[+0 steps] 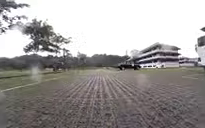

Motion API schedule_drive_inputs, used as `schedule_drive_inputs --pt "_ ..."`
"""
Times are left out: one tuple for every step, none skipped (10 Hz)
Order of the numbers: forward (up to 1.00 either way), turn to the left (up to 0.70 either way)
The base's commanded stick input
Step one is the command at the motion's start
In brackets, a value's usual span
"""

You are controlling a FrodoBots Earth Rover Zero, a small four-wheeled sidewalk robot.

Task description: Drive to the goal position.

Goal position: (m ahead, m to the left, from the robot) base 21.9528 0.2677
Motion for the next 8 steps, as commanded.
schedule_drive_inputs --pt "0.70 0.00" --pt "0.70 0.00" --pt "0.70 0.00" --pt "0.70 0.00" --pt "0.70 0.00" --pt "0.70 0.00" --pt "0.70 0.00" --pt "0.70 0.00"
